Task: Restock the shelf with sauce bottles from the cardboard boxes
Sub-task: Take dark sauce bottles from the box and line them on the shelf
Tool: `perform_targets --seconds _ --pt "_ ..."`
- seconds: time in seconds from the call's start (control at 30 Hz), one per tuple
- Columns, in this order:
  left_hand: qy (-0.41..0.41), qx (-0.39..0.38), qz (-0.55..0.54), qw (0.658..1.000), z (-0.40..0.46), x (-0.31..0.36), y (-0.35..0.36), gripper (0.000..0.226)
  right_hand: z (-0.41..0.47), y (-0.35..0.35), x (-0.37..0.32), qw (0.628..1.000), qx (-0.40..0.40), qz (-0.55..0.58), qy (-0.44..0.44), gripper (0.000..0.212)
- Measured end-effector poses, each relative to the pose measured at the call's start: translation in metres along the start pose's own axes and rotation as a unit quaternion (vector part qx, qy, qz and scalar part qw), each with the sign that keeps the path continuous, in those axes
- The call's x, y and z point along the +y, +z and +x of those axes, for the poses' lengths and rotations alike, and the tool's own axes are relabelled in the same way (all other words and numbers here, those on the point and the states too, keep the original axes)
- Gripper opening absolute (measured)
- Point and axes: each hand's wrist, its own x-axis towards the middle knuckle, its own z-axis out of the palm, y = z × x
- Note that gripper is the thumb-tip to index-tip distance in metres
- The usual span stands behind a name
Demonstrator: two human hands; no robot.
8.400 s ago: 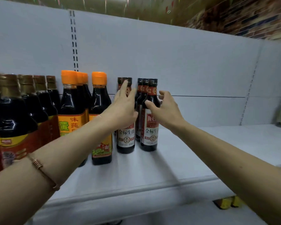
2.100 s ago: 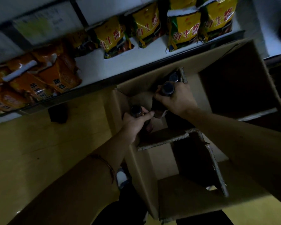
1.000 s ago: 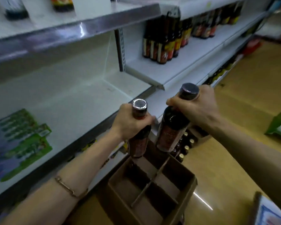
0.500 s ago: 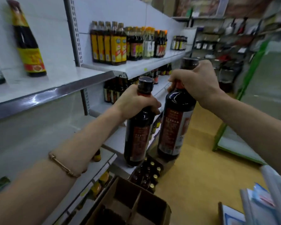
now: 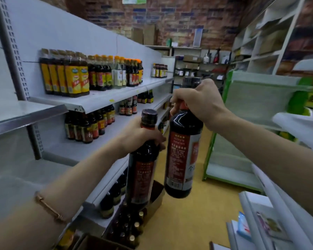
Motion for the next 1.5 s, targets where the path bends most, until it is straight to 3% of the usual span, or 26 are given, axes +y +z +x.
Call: perform_targets --seconds 0.17,0.33,0.6,1.17,1.27,1.5 --pt "0.000 -0.019 -0.014 1.000 0.029 -0.009 0.039 0.022 0.011 -0.034 0.035 0.999 0.026 -0.040 0.004 0.036" --pt "-0.018 -0.053 -0.014 0.998 0.070 -0.025 0.067 0.022 0.025 -0.063 0.069 0.999 0.033 -0.025 0.036 0.020" --pt "-0.010 -0.052 -0.020 0.998 0.172 -0.048 0.079 0.014 0.107 -0.092 0.133 0.999 0.037 -0.016 0.034 0.022" --pt "0.019 -0.067 -0.001 0.998 0.508 -0.130 0.042 0.010 0.374 -0.128 0.314 0.995 0.085 -0.043 0.037 0.018" --pt "0.007 -0.070 0.001 0.998 0.567 -0.148 0.041 0.019 0.424 -0.138 0.358 0.995 0.085 -0.042 0.040 0.017" --pt "0.006 -0.020 0.008 1.000 0.726 -0.185 0.047 0.013 0.554 -0.171 0.452 0.998 0.054 -0.021 0.019 0.018"
